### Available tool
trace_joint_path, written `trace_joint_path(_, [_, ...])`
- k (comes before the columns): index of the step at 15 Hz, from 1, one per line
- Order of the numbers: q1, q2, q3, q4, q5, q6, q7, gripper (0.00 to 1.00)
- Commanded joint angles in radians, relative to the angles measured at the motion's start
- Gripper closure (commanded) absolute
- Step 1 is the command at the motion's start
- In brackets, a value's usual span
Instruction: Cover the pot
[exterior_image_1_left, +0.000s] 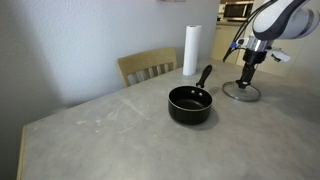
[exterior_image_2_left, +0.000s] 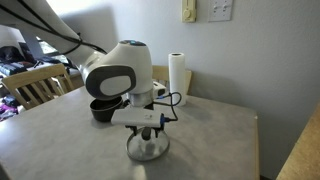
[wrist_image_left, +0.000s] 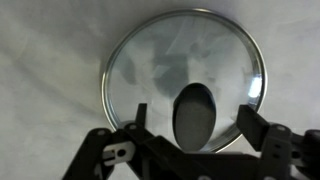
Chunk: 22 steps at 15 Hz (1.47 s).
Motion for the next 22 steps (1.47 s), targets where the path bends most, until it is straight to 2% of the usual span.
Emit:
trace_joint_path(1, [0.002,0.025,-0.001,0.029,-0.008,-0.017,0.023,0.40])
trace_joint_path(7, [-0.001,0.029,0.010,0.038,0.001,-0.016,0.044,0.84])
trace_joint_path(10, [0.003,0.025,0.009,0.036,-0.003,-0.013,0.057,0.85])
trace_joint_path(16, [0.047,-0.037,-0.036,0.010,-0.082,-0.029,0.169,0.85])
trace_joint_path(22, [0.053,-0.126,-0.032,-0.001,-0.099,-0.028,0.216,0.85])
